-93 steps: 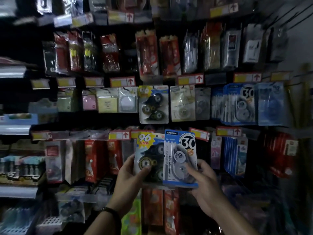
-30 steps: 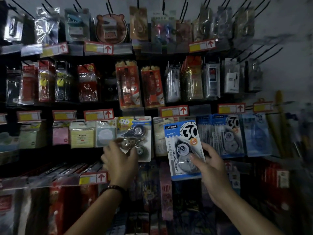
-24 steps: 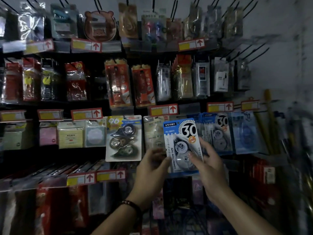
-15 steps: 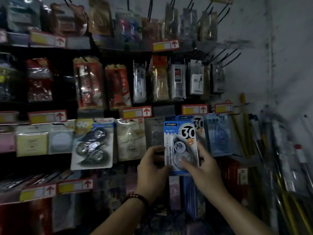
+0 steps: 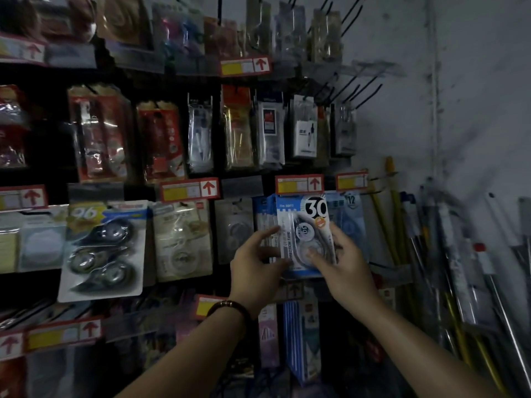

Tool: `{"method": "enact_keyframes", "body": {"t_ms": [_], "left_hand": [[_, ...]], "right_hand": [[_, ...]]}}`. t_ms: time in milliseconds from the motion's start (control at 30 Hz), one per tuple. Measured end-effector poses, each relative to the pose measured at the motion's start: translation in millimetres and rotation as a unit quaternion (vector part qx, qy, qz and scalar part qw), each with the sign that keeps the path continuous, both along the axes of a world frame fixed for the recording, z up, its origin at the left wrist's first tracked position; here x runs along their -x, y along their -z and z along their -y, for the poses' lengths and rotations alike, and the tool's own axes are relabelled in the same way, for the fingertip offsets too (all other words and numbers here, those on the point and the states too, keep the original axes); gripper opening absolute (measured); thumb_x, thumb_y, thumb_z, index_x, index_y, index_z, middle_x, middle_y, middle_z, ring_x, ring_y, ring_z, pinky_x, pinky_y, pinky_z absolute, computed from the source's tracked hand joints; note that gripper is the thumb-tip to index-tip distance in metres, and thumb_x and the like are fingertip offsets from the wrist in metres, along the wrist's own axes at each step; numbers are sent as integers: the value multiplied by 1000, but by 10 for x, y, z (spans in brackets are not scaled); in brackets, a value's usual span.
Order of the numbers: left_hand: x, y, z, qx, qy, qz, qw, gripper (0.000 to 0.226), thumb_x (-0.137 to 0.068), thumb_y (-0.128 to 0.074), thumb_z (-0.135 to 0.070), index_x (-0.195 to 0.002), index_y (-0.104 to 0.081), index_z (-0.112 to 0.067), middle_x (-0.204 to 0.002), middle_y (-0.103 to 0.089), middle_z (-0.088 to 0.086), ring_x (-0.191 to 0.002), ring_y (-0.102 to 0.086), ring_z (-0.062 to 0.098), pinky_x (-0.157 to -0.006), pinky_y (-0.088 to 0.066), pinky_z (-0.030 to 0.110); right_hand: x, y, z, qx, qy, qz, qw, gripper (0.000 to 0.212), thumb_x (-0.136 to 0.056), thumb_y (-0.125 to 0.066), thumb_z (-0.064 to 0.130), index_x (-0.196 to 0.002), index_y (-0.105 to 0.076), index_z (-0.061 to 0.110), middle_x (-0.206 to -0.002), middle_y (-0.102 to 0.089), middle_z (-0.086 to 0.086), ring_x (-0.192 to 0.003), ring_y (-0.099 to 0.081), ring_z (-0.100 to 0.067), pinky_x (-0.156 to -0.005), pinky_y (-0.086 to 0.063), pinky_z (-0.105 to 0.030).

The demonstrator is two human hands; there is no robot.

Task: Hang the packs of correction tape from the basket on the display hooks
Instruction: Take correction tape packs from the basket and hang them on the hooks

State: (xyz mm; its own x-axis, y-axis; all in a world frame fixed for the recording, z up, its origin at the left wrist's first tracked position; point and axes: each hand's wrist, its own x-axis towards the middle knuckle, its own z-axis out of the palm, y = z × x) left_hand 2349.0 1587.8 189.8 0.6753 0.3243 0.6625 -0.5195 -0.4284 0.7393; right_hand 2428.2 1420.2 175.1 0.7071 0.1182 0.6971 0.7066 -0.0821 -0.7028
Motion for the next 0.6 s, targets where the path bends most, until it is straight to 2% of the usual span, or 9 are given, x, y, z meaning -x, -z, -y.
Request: {"method": "enact_keyframes", "body": {"t_ms": [100,233,400,500,600], "left_hand": [[-74,-66,-17,16,11,0,1000,66,-85,-85,-2,-130,-66,-45,-100,-74,5,-88,-78,21,-72,-68,41],[-180,-82,-25,31,2,-22,999,67,-82,-86,-2,-132,-66,-42,-94,-76,7,-87,-78,24,-72,-68,46],[-139,-47,-33,-6,-21,-22,1000,65,-82,-87,-5,-133,-63,-39,-86,-77,5,-76,-77,15,-61,-63,25],[-128,-27,-20,-22,-35,-24,999,66,-82,-88,-6,-134,-62,-38,-82,-78,1,-74,-77,9,-62,-63,23],[-102,-33,0,-23,-33,-22,999,66,-82,-88,-6,-135,-61,-36,-81,-78,0,-72,-77,9,-63,-64,25]], "right_hand": [[-22,-55,3,6,1,-1,1000,86,-90,-78,46,-162,-31,36,-164,-42,11,-150,-43,-13,-119,-44,-47],[-3,-166,2,38,18,8,999,83,-95,-77,36,-164,-31,26,-167,-35,8,-153,-35,-13,-124,-37,-41],[-55,-145,41,74,27,19,997,79,-95,-78,31,-161,-37,22,-158,-46,4,-141,-44,-7,-116,-41,-32],[-86,-131,67,67,19,18,997,85,-91,-80,37,-162,-35,22,-162,-42,5,-148,-41,-12,-121,-40,-41],[-120,-134,77,64,16,14,998,100,-78,-78,59,-161,-36,23,-160,-46,4,-147,-46,-13,-120,-43,-48]]}}
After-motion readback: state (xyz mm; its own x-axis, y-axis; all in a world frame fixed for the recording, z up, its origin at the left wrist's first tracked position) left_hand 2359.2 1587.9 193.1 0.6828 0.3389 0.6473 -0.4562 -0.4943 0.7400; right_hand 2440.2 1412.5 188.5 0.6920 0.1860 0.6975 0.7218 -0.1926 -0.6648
